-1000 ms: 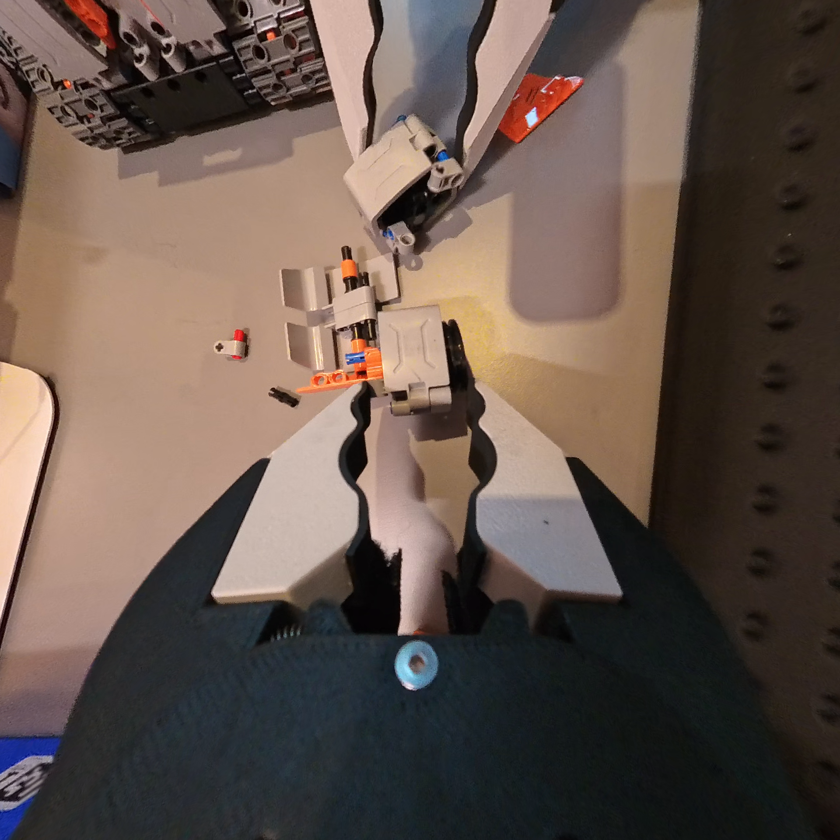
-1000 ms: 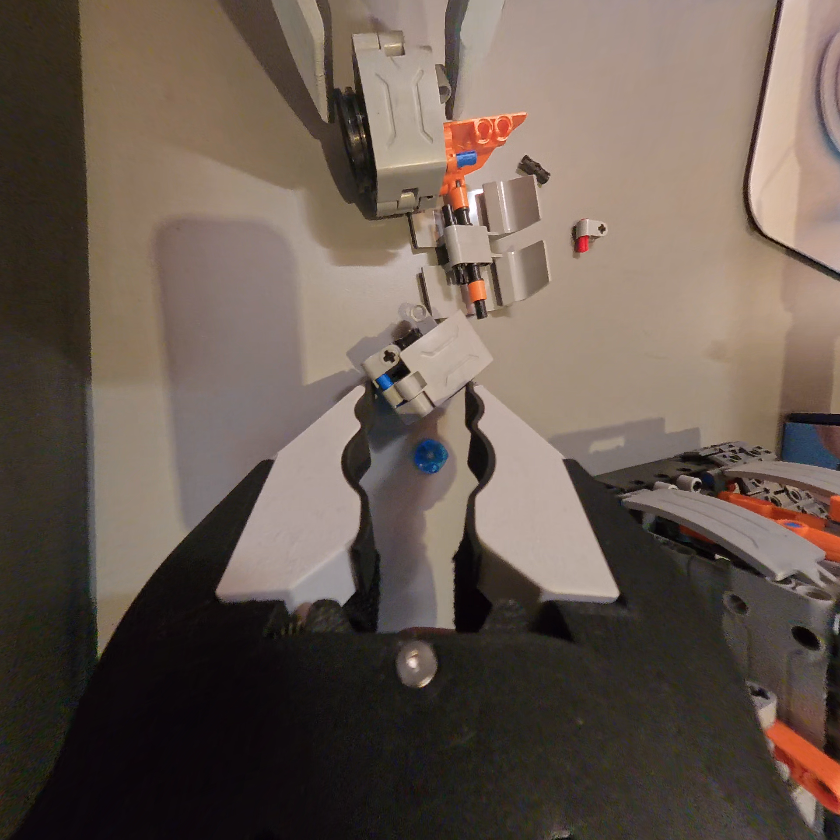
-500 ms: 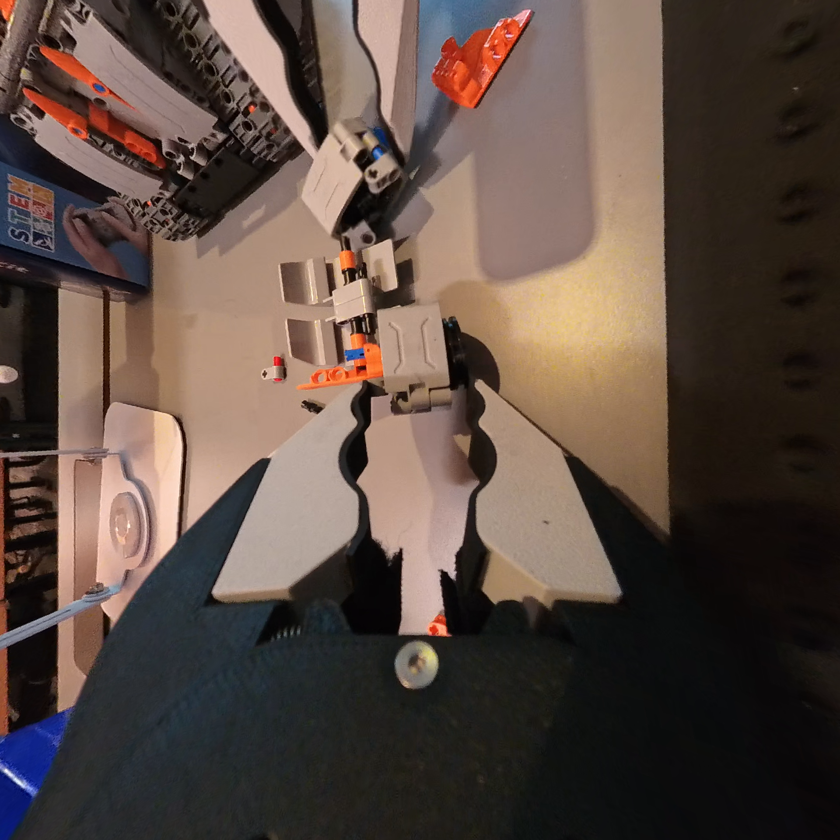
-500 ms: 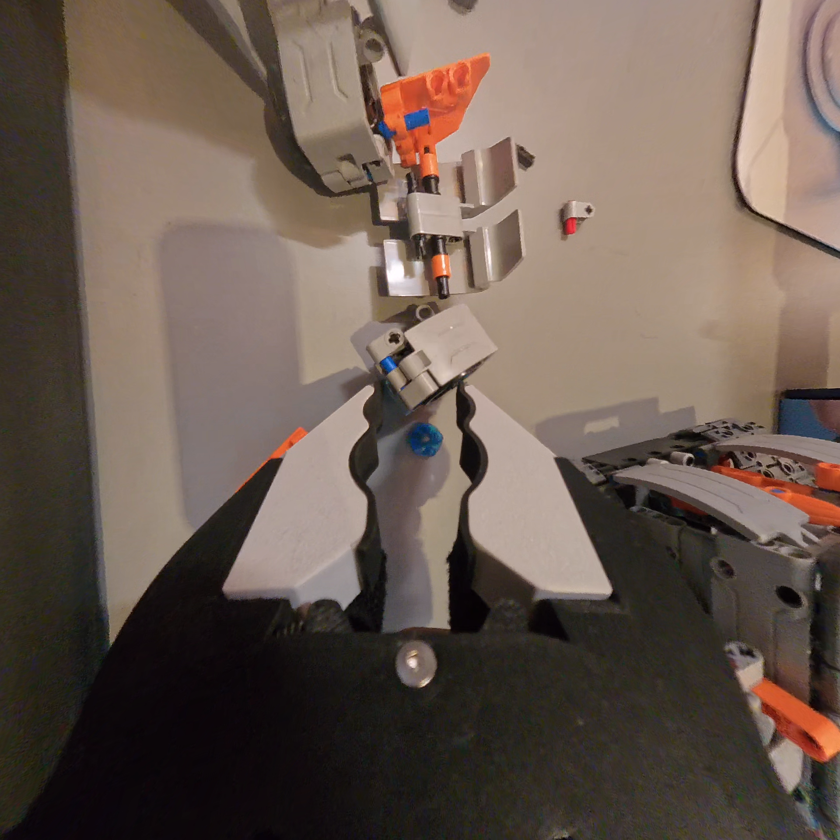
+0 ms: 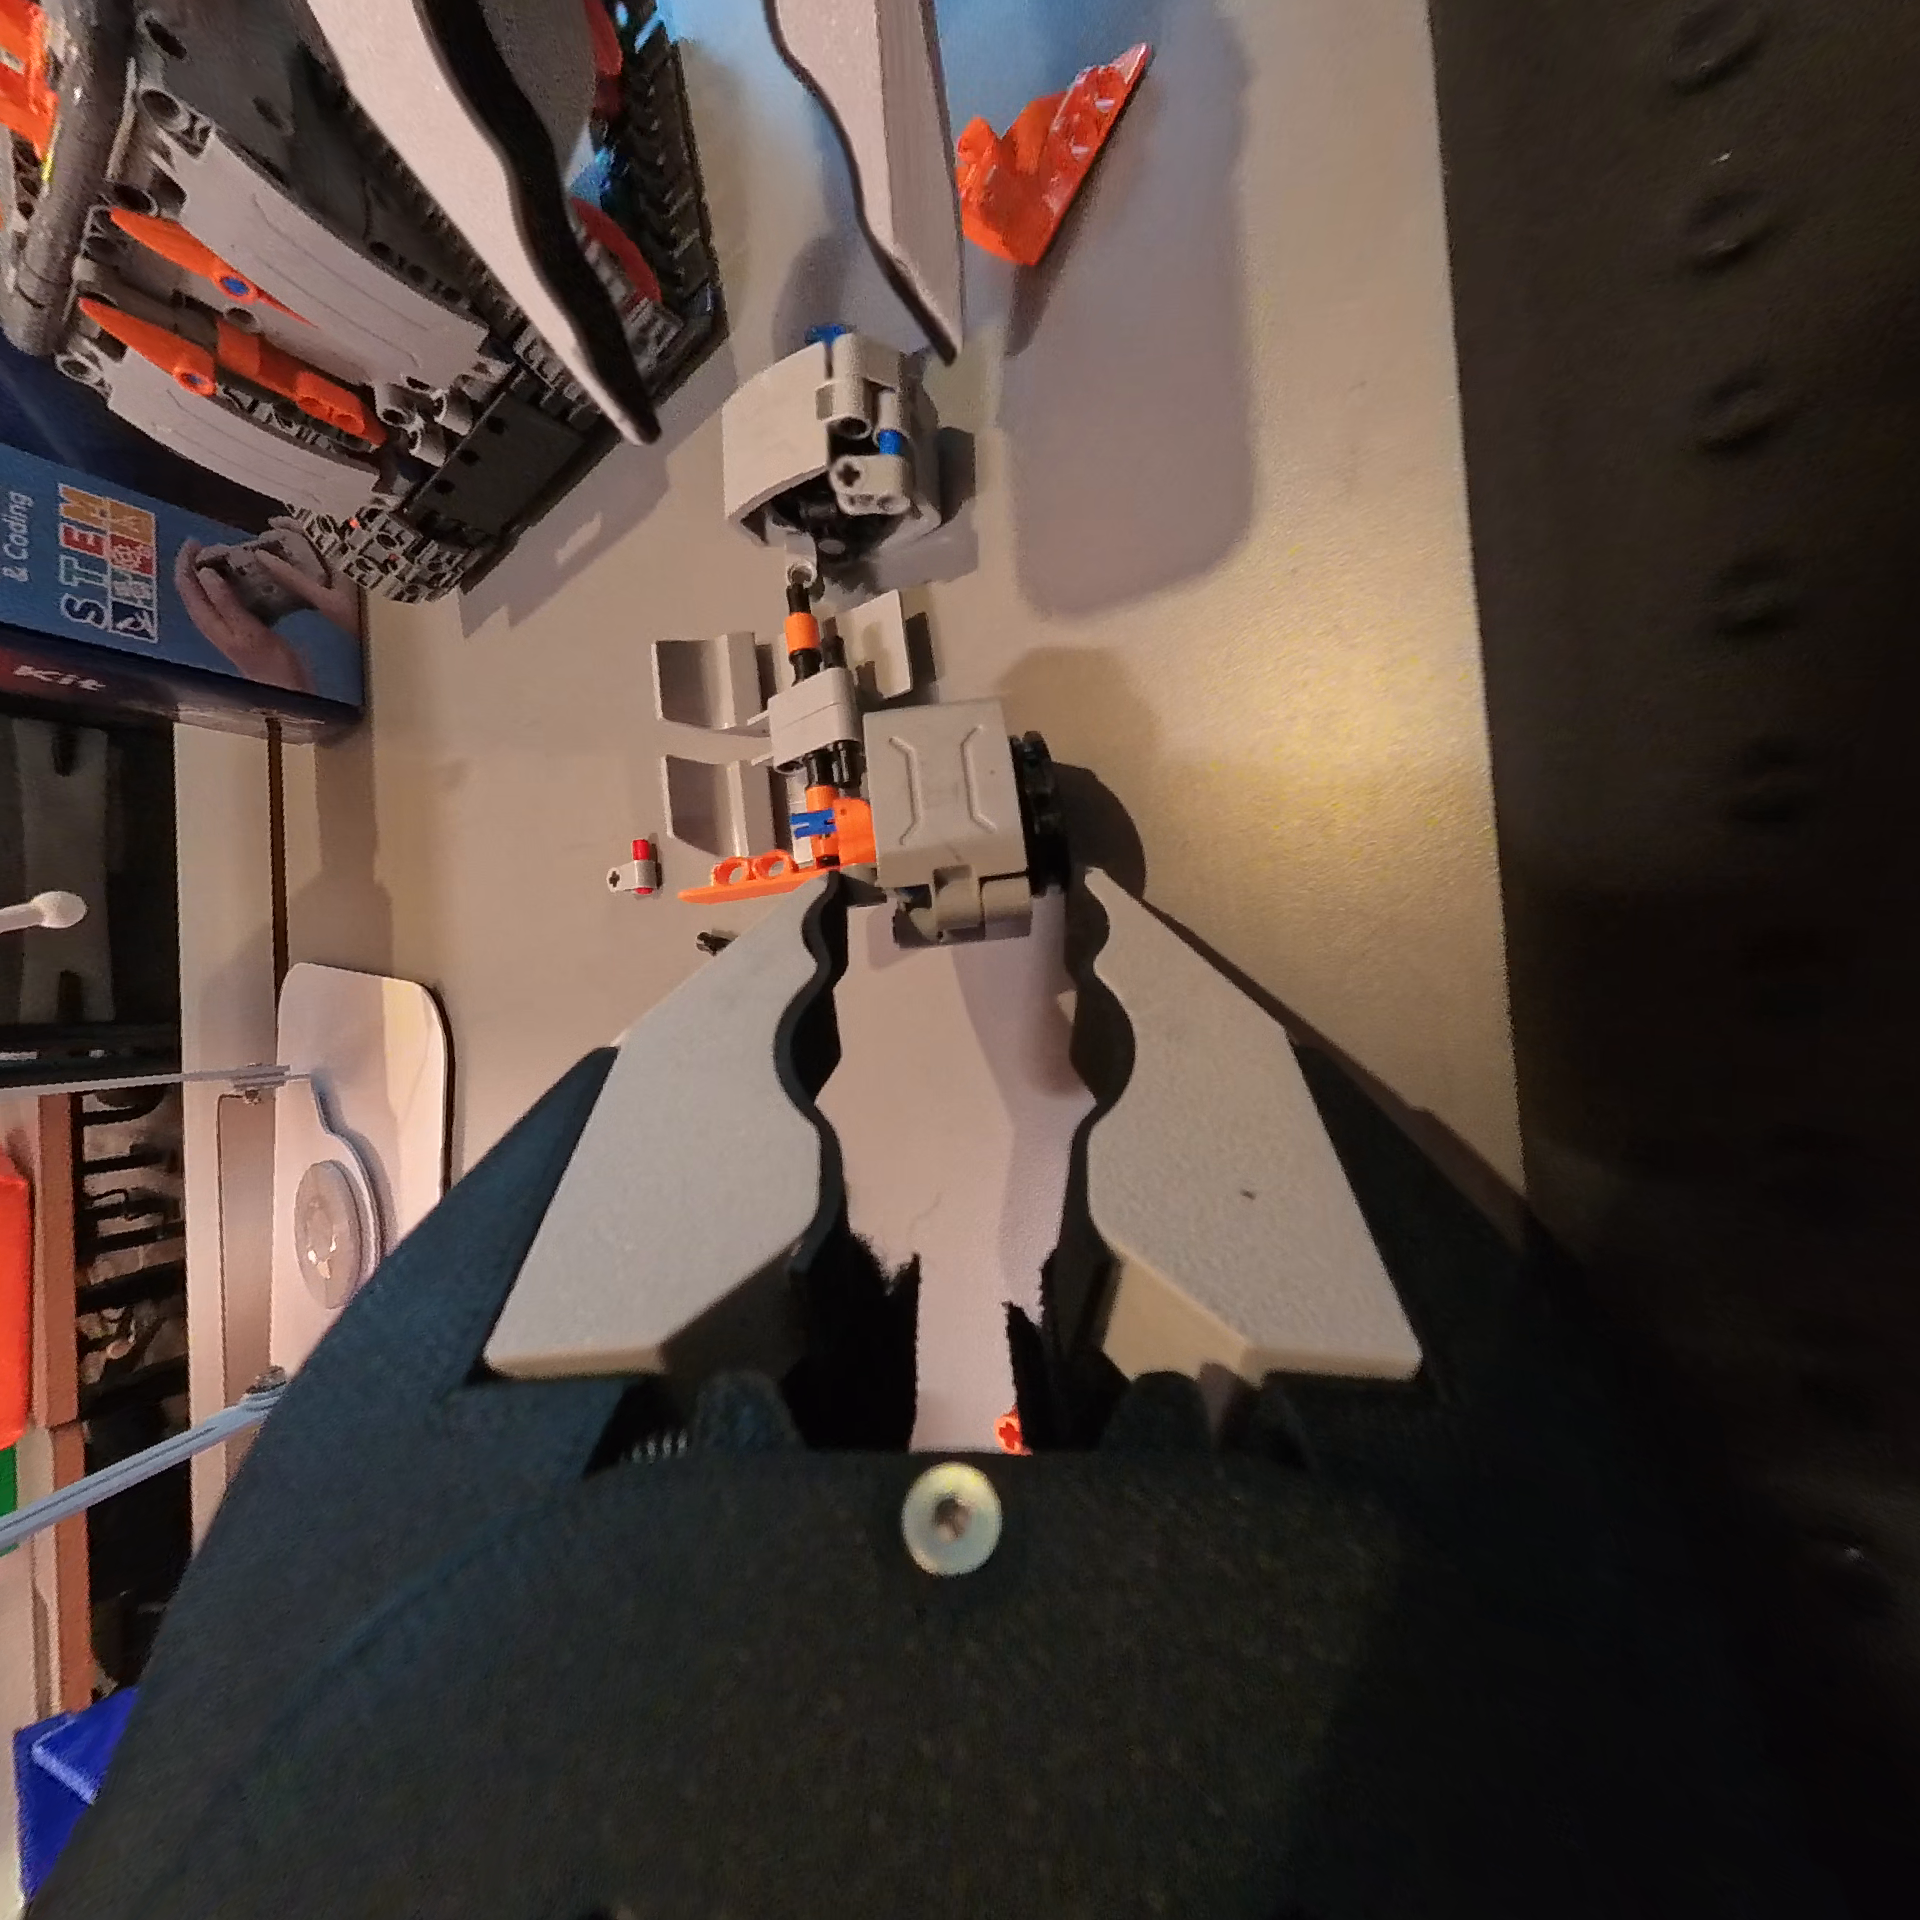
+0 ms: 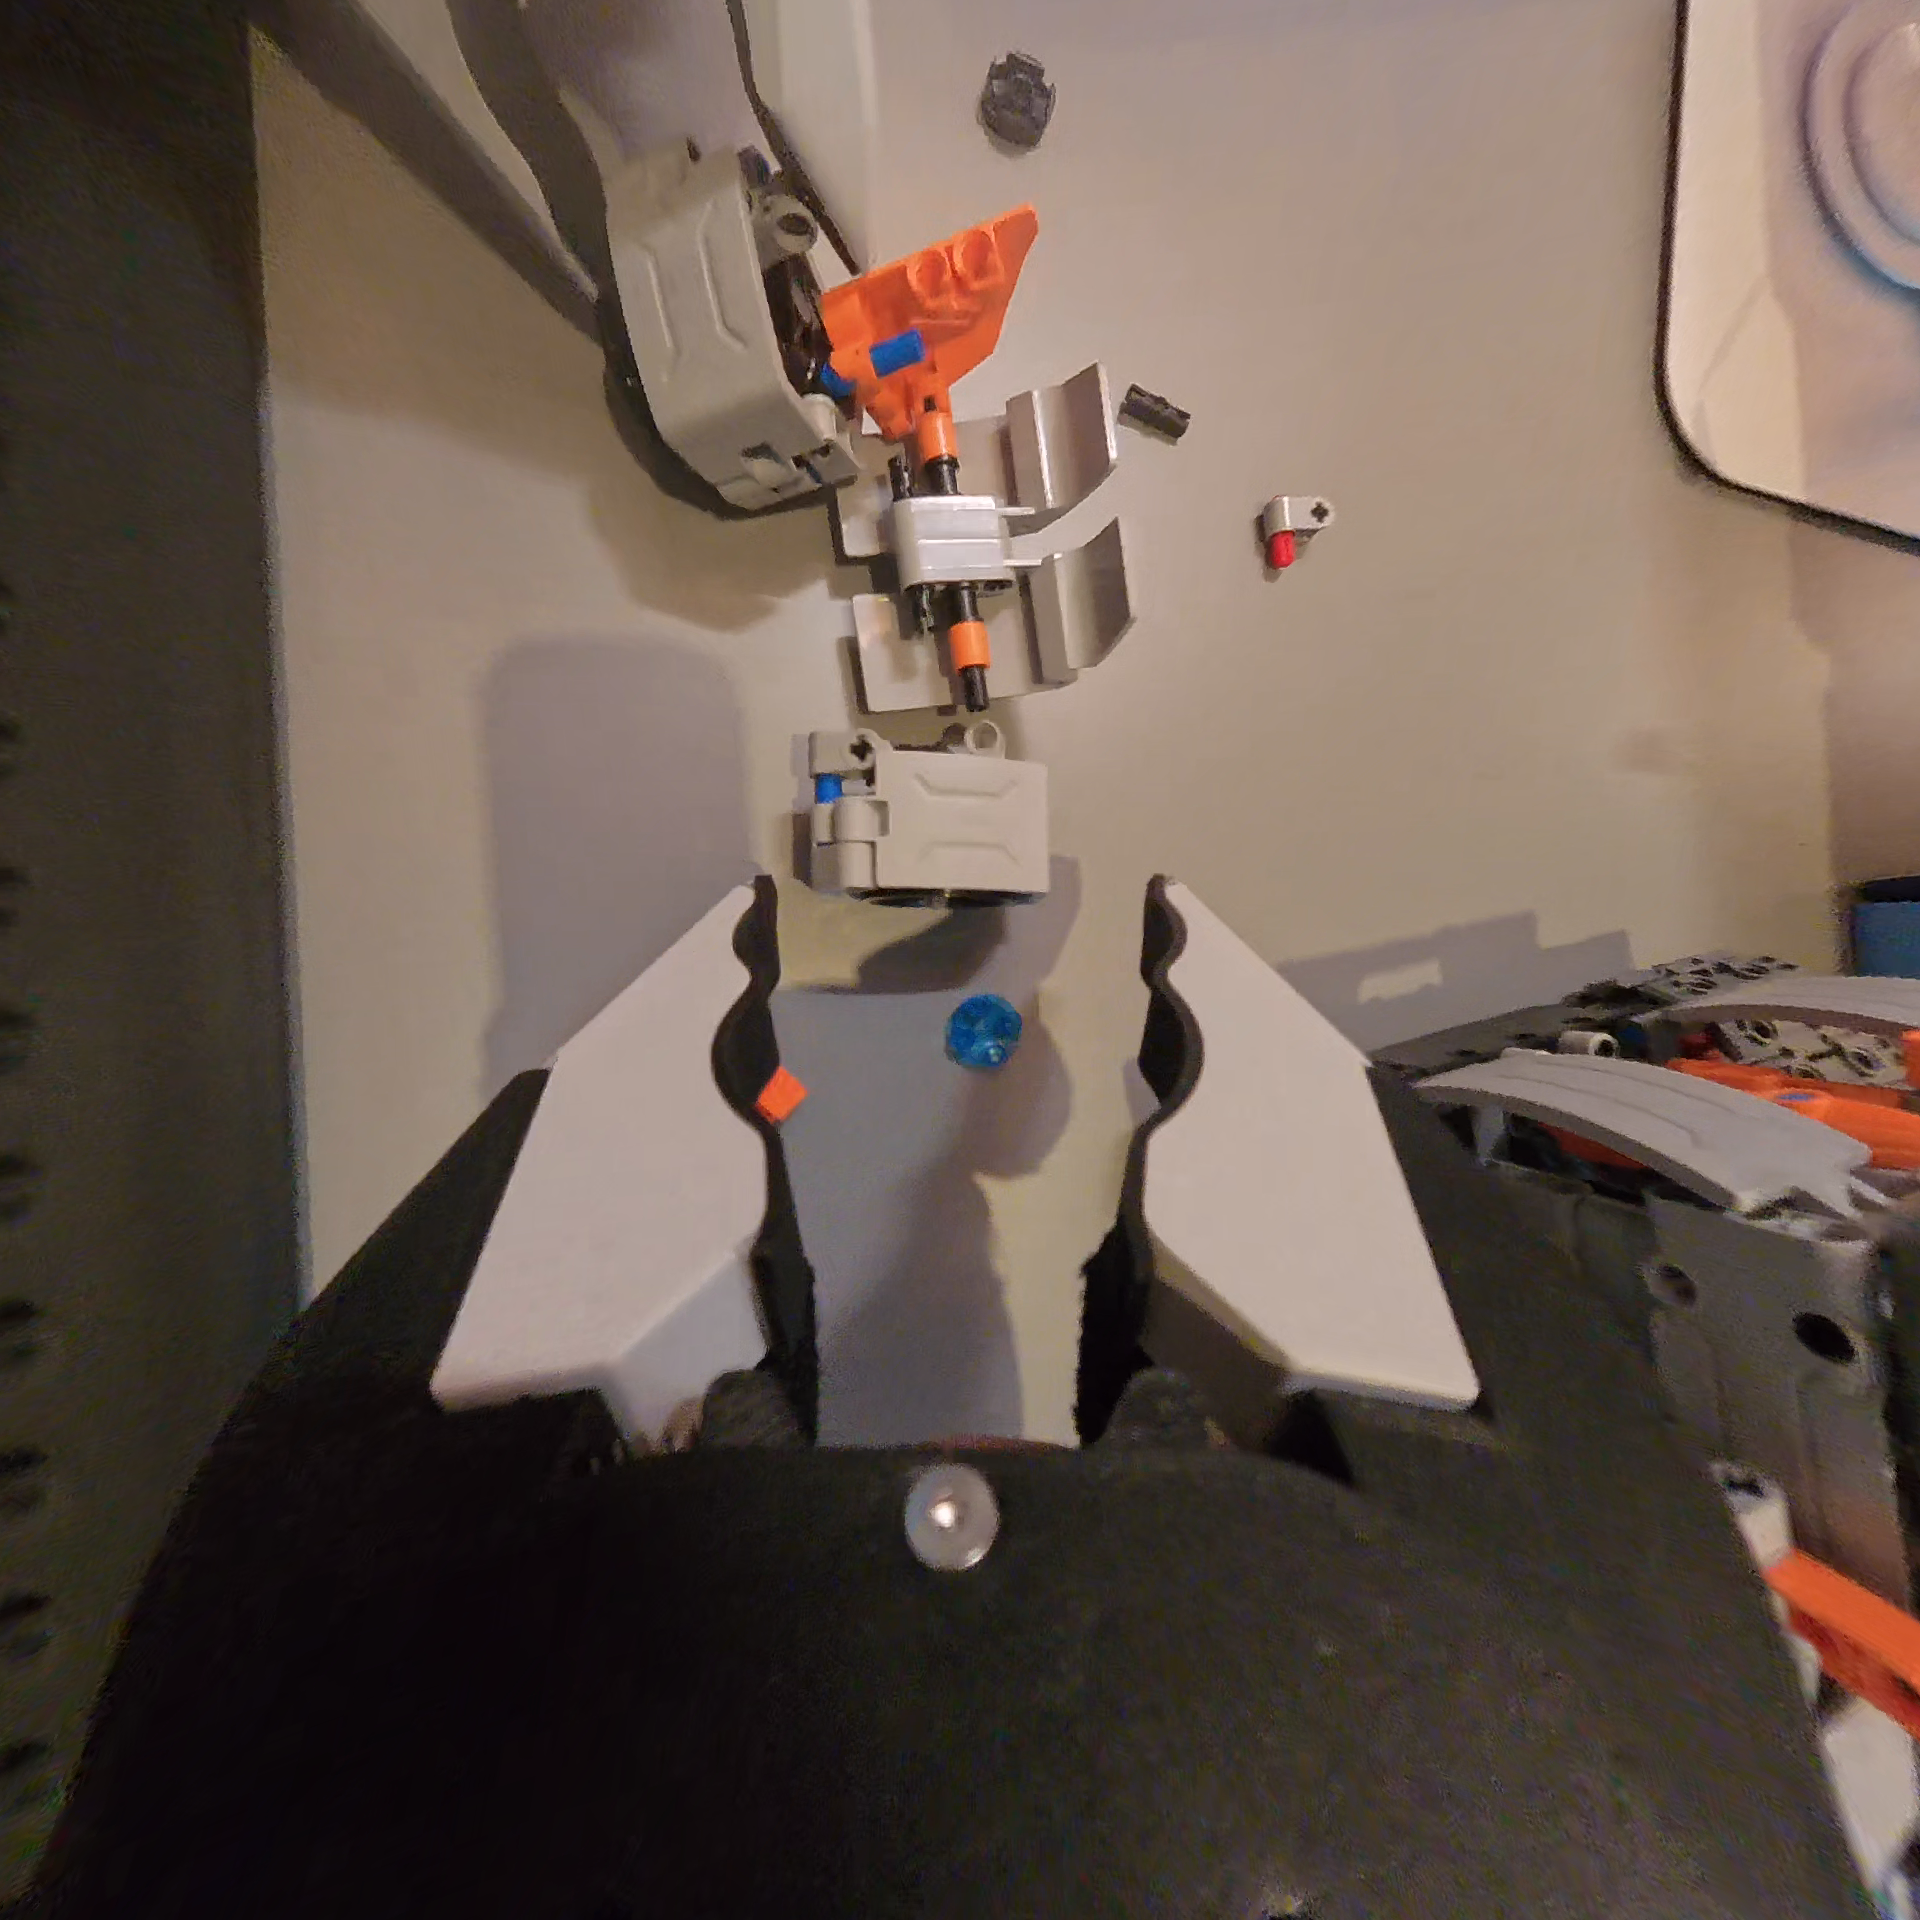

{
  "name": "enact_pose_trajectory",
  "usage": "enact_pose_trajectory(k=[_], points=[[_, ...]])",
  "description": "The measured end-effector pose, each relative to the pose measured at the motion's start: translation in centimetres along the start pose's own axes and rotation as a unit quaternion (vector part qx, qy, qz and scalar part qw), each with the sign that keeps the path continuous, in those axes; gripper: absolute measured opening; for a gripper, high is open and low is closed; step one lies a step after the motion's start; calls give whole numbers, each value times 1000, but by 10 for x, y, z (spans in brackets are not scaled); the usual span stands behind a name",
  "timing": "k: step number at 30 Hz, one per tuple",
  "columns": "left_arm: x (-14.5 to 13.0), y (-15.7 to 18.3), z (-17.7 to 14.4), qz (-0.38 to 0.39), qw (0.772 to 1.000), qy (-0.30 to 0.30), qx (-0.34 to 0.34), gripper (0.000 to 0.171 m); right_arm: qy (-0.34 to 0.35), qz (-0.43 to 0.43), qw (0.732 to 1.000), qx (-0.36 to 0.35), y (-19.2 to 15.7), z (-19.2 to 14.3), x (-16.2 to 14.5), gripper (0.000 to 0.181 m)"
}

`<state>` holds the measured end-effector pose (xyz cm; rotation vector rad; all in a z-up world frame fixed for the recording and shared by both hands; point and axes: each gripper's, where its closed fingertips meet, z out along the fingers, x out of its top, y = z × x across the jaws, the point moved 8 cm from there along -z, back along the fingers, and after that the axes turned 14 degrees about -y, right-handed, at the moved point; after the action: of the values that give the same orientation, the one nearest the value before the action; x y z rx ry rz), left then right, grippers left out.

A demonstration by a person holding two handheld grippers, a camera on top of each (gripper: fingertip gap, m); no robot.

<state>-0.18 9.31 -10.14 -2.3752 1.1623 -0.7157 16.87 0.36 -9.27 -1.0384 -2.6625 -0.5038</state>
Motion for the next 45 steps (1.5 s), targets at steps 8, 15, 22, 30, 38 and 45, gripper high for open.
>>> enact_pose_trajectory(k=[8, 15, 22, 30, 38, 45], points=[[0, -1, 0, -4, 1000, 7, -3, 40, 1, 1, 999, 36, -2, 18, 2, 48], [-3, -4, 1, -26, 999, 13, -16, 40, 12, -15, 1000, 13, 1, 16, 2, 48], [-10, -11, 2, -74, 996, 15, -45, 41, 51, -17, 999, 3, 4, 8, 3, 48], [-16, -13, 7, -102, 993, 3, -64, 50, 47, -19, 999, 4, 4, 11, 2, 48], [-16, -14, 6, -108, 992, 8, -69, 49, 9, -42, 999, 26, -3, 14, -6, 48], [-16, -15, 4, -116, 990, 18, -79, 50, 16, -48, 999, 7, -2, 11, -4, 48]])
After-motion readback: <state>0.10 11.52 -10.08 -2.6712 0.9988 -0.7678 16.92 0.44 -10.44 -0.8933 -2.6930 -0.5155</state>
